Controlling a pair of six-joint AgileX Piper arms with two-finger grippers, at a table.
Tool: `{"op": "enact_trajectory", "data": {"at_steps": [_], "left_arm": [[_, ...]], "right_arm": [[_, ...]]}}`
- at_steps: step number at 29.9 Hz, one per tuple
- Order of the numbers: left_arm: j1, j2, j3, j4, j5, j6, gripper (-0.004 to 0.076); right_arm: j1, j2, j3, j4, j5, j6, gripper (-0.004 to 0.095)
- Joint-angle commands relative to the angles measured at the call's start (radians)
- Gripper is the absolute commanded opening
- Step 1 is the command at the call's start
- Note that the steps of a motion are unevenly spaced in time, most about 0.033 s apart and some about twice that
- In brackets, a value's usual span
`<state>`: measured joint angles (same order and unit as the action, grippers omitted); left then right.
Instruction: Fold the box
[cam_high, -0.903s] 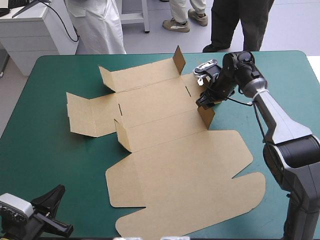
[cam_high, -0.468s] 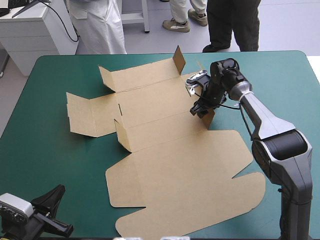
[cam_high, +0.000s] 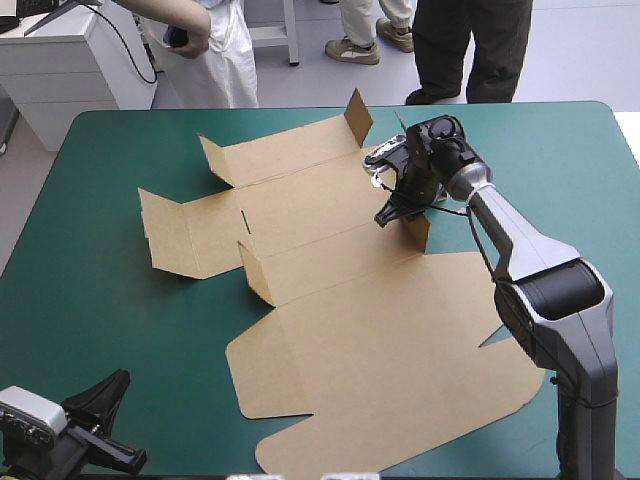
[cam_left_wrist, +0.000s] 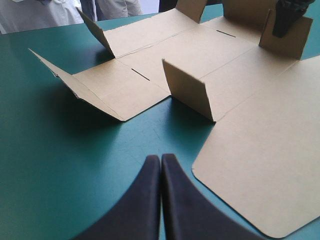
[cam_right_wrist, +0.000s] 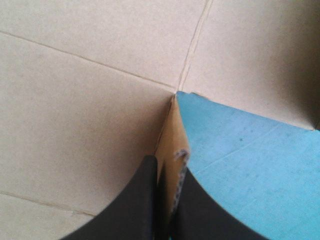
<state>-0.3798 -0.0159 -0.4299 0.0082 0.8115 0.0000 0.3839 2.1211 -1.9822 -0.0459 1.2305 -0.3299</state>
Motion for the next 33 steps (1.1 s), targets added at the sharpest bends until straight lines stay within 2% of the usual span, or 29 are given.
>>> {"op": "enact_trajectory", "data": {"at_steps": [1, 4, 12, 16, 19, 22, 28, 31, 33], "left_arm": [[-0.003, -0.008, -0.022, -0.001, -0.079, 0.000, -0.0010], [-0.003, -0.008, -0.022, -0.001, -0.079, 0.000, -0.0010], [-0.003, -0.008, -0.022, -0.001, -0.079, 0.000, -0.0010], [-0.003, -0.008, -0.022, -0.001, -0.079, 0.000, -0.0010], [-0.003, -0.008, -0.022, -0.001, -0.079, 0.000, -0.0010], [-0.003, -0.008, -0.022, -0.001, -0.081, 0.000, -0.0010], [-0.003, -0.008, -0.022, -0.001, -0.081, 0.000, -0.0010], [-0.003, -0.008, -0.022, -0.001, -0.081, 0.000, -0.0010], [-0.003, -0.008, -0.022, -0.001, -0.081, 0.000, -0.0010]], "right_arm": [[-0.003, -0.058, -0.032, -0.017, 0.017, -0.019, -0.0022], [-0.003, -0.058, -0.032, -0.042, 0.017, -0.070, -0.0022], [-0.003, -0.058, -0.032, -0.044, 0.017, -0.385, -0.0024], [-0.003, -0.058, -0.032, 0.046, 0.012, -0.612, -0.0023], [-0.003, -0.058, -0.039, 0.168, -0.008, -0.707, -0.0024], [-0.003, -0.058, -0.049, 0.231, -0.011, -0.822, -0.0024], [-0.003, -0.058, -0.095, 0.257, -0.035, -0.992, -0.0024], [-0.003, -0.057, -0.122, 0.266, -0.106, -1.007, -0.0024], [-0.003, -0.042, -0.149, 0.276, -0.104, -1.007, -0.0024]]}}
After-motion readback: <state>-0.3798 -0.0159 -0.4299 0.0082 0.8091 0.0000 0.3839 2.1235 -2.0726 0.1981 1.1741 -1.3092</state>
